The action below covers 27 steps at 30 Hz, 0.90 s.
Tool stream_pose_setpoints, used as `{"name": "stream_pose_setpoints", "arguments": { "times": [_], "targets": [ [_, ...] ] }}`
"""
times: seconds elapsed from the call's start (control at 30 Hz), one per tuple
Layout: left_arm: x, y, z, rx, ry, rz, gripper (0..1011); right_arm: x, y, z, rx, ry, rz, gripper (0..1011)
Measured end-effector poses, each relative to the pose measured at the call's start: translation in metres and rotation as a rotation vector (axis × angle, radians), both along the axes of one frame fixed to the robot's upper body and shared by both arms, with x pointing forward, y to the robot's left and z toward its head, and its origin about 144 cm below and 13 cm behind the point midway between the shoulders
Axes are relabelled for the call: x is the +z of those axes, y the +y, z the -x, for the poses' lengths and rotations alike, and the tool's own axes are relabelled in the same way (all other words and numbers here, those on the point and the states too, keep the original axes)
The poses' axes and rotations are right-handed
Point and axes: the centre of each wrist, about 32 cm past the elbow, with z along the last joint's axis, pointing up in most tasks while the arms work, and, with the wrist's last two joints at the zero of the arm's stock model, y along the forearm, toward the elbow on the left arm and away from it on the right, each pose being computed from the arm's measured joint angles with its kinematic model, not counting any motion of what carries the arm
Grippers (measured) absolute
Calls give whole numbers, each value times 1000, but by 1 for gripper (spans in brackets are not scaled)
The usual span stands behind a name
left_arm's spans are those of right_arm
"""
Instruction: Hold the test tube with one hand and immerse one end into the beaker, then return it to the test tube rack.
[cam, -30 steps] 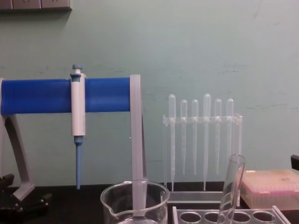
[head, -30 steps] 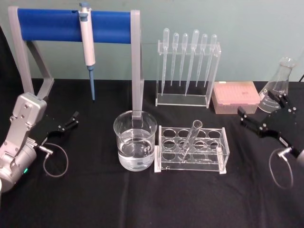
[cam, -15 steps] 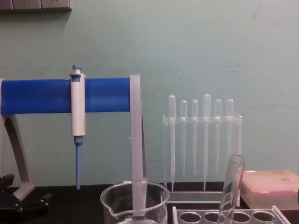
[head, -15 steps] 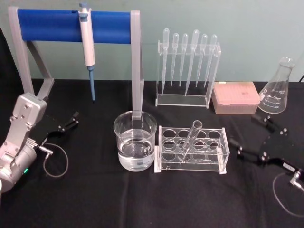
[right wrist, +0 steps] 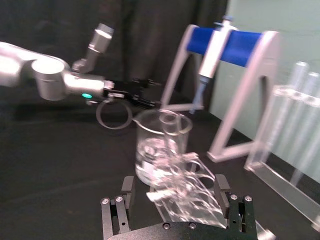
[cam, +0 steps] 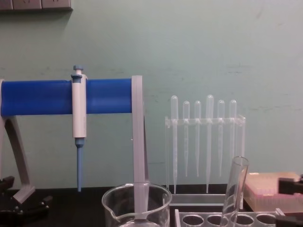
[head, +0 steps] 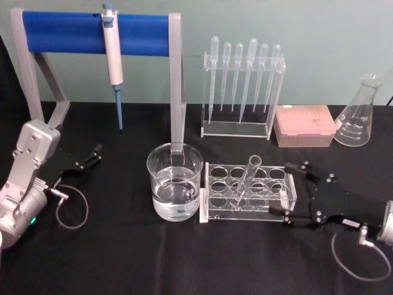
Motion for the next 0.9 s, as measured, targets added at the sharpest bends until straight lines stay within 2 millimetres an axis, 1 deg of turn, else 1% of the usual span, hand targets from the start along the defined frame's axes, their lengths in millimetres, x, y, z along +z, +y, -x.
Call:
{"name": "stream_pose_setpoints", "arguments": {
  "times": [0.3,0.63,0.9],
  "targets": [
    [0,0,0,0,0,0,1000,0,14,-21,102,25,-20,1002],
    [0,0,0,0,0,0,1000,2,26,-40,125,45,-22,1002],
    [0,0,0,0,0,0,1000,3,35,-51,135,45,-6,1002]
  ]
}}
